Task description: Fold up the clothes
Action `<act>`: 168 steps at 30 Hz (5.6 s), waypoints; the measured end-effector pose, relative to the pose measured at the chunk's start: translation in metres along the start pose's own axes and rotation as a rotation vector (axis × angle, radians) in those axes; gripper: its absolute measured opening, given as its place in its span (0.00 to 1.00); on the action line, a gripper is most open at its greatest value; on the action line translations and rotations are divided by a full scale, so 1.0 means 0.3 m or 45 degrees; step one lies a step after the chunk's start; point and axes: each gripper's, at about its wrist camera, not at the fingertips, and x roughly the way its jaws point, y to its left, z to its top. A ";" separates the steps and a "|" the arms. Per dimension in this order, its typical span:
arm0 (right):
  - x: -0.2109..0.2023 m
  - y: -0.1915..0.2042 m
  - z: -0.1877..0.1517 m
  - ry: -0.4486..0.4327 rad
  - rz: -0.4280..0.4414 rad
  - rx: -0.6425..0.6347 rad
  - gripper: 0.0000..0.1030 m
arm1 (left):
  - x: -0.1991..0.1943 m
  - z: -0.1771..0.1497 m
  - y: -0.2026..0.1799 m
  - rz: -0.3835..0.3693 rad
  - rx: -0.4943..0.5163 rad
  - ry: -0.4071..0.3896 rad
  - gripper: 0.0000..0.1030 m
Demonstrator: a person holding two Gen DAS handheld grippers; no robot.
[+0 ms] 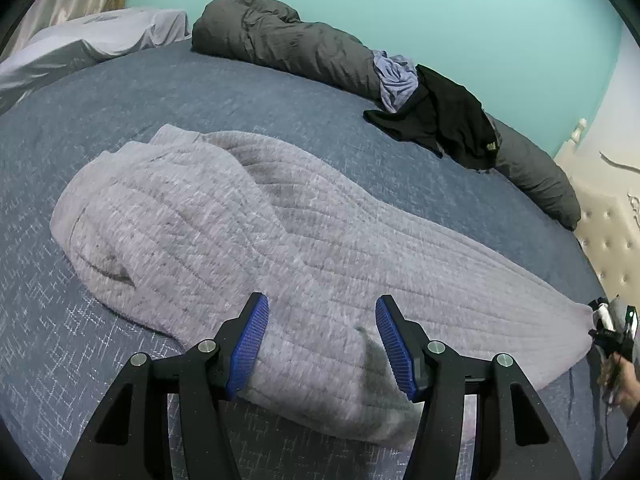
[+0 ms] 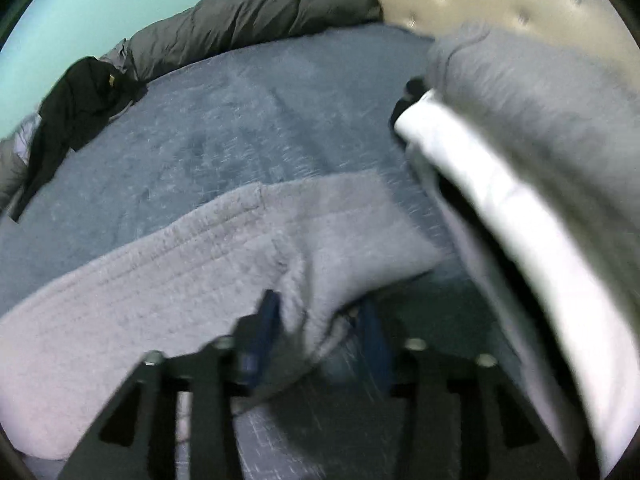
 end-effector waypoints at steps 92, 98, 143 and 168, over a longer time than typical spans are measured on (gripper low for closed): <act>-0.146 1.652 -0.316 -0.104 0.571 -1.019 0.25 | -0.102 0.020 0.412 -0.024 -0.468 -0.057 0.68; -0.149 1.548 -0.324 -0.051 0.554 -0.950 0.26 | -0.110 0.046 0.450 -0.064 -0.544 -0.099 0.69; -0.038 1.208 -0.178 0.100 0.484 -0.824 0.46 | -0.233 0.045 0.431 0.107 -0.446 -0.151 0.67; -0.097 1.339 -0.132 -0.055 0.406 -0.987 0.03 | -0.215 0.038 0.358 0.156 -0.316 -0.176 0.67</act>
